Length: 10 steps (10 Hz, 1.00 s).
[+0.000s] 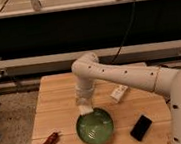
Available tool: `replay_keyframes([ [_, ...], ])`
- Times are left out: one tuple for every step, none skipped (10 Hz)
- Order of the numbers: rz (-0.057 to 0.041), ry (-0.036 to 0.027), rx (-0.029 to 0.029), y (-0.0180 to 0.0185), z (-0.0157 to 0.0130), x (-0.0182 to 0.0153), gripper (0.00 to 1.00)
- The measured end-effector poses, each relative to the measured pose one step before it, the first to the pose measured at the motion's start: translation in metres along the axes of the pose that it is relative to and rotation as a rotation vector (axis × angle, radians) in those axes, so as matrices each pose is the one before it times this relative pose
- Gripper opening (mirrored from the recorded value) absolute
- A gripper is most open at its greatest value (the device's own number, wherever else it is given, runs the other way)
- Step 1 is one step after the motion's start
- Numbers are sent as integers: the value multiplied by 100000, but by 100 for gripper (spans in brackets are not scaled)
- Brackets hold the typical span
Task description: Place the white sponge in the ceramic bowl
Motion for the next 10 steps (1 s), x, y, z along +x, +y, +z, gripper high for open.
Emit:
replay_keyframes([
  [26,-41,129,123,-39,-55,0],
  [-110,-8,104,251,39,-35,0],
  [305,86,72,374,-61,52,0],
  [214,22,97,316,-28,38,0],
  [-19,-82,14,233,31,-14,0],
  [-184,-98,70,118,37,-43,0],
  [128,-15,31,129,-8,29,0],
  [112,-164,-36,186,38,-44,0],
  [168,-26,16,215,-21,31,0],
  [258,-54,51,273,-23,31,0],
])
